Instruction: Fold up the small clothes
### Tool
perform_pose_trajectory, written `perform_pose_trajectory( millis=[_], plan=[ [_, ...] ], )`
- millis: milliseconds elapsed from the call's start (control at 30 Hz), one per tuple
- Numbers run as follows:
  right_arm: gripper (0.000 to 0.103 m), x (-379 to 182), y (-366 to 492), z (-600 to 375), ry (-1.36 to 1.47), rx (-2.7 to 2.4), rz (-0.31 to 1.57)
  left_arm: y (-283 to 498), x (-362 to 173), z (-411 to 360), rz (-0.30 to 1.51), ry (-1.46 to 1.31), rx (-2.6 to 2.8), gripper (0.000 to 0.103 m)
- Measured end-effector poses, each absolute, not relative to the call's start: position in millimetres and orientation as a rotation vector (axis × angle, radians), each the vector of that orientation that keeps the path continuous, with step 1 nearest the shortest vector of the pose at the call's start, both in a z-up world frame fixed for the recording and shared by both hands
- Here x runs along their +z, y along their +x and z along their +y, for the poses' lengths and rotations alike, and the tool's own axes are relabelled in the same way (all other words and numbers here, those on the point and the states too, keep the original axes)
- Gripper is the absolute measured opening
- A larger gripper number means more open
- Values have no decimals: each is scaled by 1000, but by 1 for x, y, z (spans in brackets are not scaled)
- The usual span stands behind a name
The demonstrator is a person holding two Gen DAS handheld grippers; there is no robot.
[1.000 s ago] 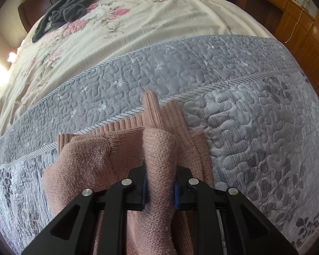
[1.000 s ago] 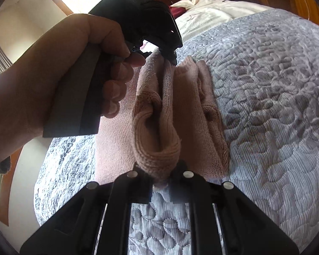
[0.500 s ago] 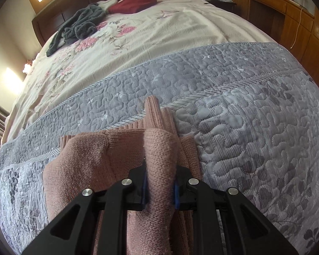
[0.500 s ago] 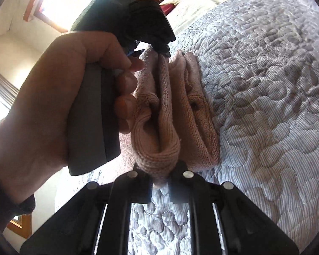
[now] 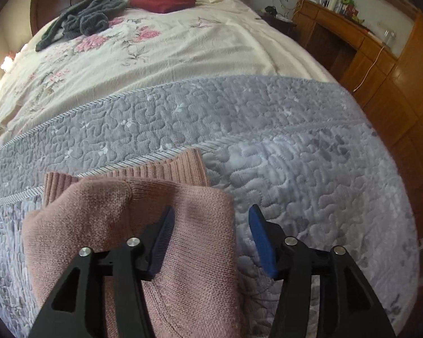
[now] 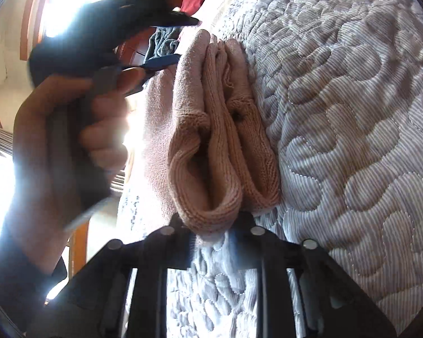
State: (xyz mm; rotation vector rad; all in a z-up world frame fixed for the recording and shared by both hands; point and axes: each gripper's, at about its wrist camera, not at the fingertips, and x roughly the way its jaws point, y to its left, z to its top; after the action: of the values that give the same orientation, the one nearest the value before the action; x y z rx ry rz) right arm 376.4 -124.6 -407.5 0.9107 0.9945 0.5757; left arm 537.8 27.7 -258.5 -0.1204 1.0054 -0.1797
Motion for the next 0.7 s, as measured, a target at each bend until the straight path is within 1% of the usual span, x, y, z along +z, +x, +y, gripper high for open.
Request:
perform_pose_trajectory(
  millis=[33,67,100,167,233,267,333,433,467,500,533,567,600,633,667,700],
  plan=[
    [34,-405,377,-127,917,585,993,534,-245,40,982,-162,-204,64],
    [46,-401,376,-130,924,596,989,529,-233,55,969,-209,-237,68],
    [58,-396,376,-134,934,612,980,525,-224,70,967,-262,-277,69],
    [67,-389,376,-141,951,632,961,514,-215,97,984,-346,-347,69],
    [67,-387,378,-150,959,636,958,499,-218,123,1010,-409,-401,69],
    [67,-389,378,-153,973,636,963,491,-223,133,1025,-430,-418,69],
    [62,-395,377,-157,999,640,985,476,-233,150,1041,-451,-445,69],
    [50,-401,384,-159,1006,655,1013,460,-252,173,1055,-540,-486,67],
    [36,-398,385,-157,994,657,1029,458,-258,179,1056,-568,-491,67],
    [19,-398,385,-157,960,623,1037,459,-266,183,1064,-587,-482,68],
    [19,-401,385,-158,934,574,1061,460,-275,189,1075,-596,-457,68],
    [15,-408,386,-160,940,552,1088,462,-285,194,1090,-605,-429,68],
    [15,-413,385,-161,954,551,1103,465,-297,199,1110,-644,-426,68],
    [15,-411,384,-161,942,552,1113,468,-306,204,1127,-695,-427,67],
    [19,-404,385,-159,910,562,1120,469,-308,209,1126,-725,-425,67],
    [21,-395,387,-156,884,577,1121,470,-306,212,1120,-747,-436,67]
  ],
)
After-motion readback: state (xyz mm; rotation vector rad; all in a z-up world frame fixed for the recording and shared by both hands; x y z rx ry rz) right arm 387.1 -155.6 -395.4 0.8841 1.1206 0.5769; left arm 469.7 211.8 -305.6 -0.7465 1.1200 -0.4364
